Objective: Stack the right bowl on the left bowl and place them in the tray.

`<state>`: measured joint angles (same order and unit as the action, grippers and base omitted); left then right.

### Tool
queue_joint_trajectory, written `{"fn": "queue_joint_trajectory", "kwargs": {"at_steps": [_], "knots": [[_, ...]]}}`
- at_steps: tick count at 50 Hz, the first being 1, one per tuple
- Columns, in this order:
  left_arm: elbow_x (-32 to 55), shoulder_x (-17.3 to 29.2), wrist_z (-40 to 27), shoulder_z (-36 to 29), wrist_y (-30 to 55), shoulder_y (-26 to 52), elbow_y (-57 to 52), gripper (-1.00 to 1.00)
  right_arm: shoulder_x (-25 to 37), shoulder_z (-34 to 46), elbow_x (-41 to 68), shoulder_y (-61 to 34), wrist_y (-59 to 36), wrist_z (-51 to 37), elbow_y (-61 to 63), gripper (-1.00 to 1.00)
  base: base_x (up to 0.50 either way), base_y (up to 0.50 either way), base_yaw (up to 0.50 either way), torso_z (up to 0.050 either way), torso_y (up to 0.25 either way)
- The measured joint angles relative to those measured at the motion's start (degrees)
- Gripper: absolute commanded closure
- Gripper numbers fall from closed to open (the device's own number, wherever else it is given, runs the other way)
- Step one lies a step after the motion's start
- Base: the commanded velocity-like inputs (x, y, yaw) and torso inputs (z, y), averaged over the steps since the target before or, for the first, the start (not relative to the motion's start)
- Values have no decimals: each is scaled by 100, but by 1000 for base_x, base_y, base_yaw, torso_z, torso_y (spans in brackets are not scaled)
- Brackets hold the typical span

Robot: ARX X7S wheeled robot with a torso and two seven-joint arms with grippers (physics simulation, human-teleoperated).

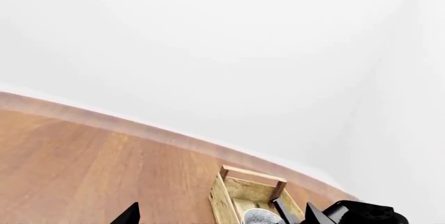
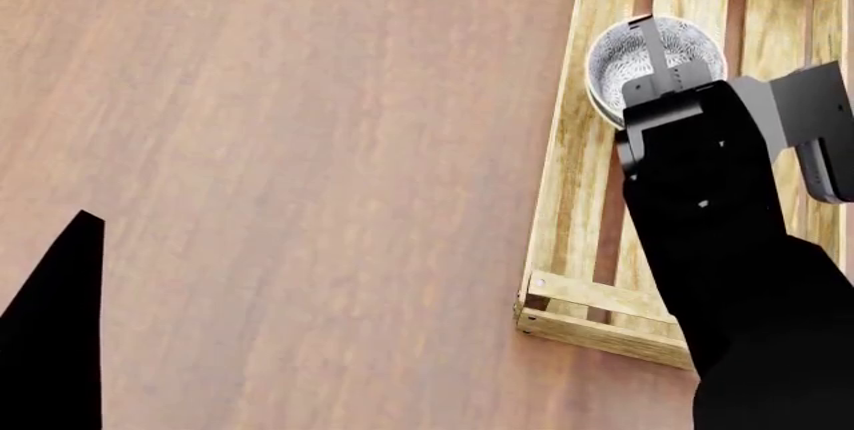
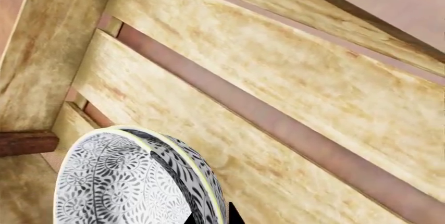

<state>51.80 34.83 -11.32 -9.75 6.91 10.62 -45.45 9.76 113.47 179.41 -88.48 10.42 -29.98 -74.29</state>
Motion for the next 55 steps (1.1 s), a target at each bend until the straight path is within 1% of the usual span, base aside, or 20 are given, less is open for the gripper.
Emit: {"fn": "queue_joint_trajectory", "kwargs": {"at_steps": [38, 39, 55], "knots": [[-10, 28, -25, -35, -22, -3, 28, -100, 17, 47, -84, 86, -61, 53, -16, 100, 0, 0, 0, 0, 0], [-8, 29, -26, -36, -22, -2, 27, -100, 17, 54, -85, 85, -66, 56, -17, -100, 0, 0, 0, 0, 0], [9, 42, -37, -45, -33, 6, 33, -100, 37, 178, -153, 80, -138, 89, -60, -100, 0, 0, 0, 0, 0]]}}
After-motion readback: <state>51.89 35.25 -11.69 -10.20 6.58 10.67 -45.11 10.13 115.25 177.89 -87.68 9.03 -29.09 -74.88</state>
